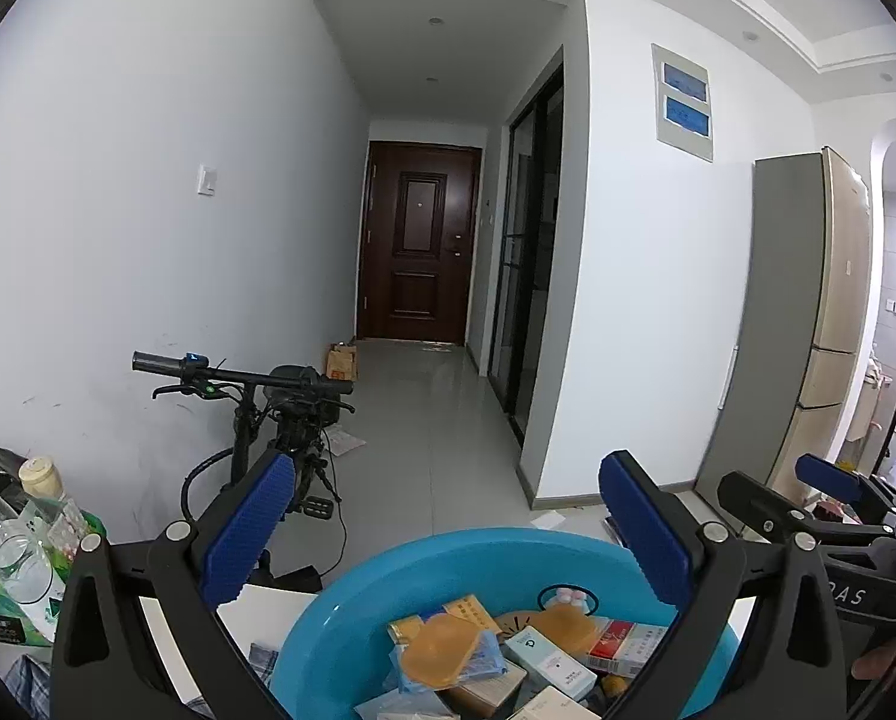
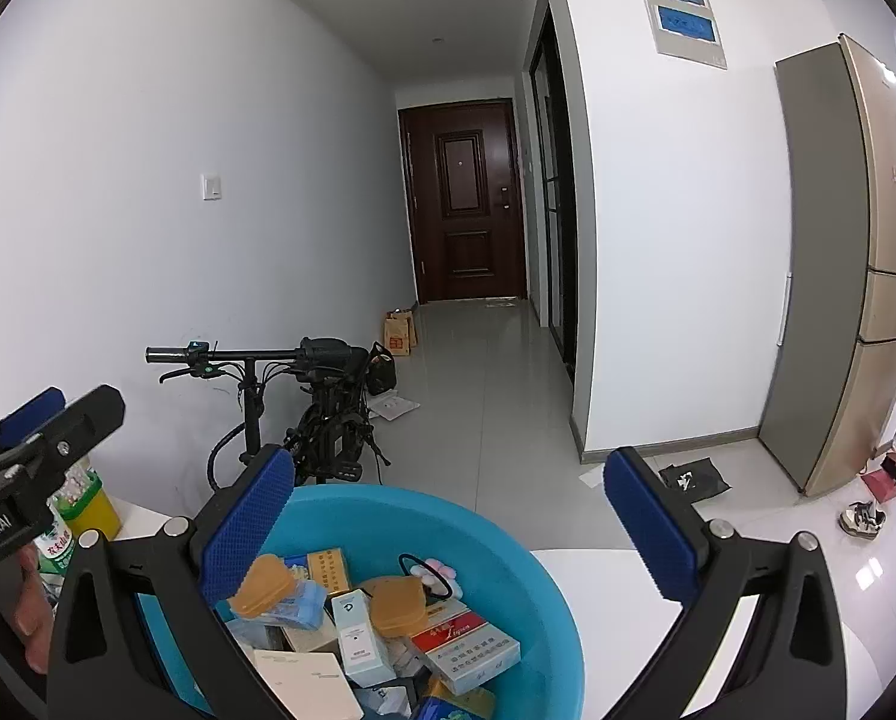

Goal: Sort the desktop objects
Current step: 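Raise both open tools out of the basin and pull back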

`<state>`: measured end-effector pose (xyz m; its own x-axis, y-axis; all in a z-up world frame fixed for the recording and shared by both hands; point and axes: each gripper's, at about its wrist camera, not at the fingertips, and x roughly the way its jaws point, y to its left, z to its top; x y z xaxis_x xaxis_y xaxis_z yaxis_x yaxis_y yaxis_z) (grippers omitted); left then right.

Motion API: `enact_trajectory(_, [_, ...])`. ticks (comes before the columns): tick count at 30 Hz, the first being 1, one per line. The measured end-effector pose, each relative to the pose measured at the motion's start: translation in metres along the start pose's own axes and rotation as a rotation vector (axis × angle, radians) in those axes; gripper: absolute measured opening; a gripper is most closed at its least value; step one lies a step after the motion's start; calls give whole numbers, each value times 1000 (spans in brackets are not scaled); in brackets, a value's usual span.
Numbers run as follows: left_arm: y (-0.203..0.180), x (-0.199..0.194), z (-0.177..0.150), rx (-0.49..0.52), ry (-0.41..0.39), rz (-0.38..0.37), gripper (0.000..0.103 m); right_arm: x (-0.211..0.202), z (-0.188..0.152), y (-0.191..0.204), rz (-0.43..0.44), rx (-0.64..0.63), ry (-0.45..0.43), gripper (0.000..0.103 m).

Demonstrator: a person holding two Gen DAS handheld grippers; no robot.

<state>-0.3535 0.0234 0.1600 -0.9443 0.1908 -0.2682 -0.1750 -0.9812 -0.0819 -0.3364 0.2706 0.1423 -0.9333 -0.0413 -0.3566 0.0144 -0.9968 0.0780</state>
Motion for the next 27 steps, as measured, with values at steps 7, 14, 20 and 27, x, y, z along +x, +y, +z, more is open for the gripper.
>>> enact_trajectory(7, [-3, -15, 6, 25, -47, 29, 103, -16, 2, 7, 2, -36, -23, 103])
enact_trajectory(14, [4, -33, 11, -40, -66, -24, 103, -23, 3, 10, 14, -59, -32, 103])
enact_trajectory(20, [4, -41, 13, -56, -85, -27, 103, -29, 4, 12, 25, -66, -41, 103])
enact_trajectory(27, [-10, -73, 18, 7, -145, 15, 103, -47, 4, 14, 56, -59, -70, 103])
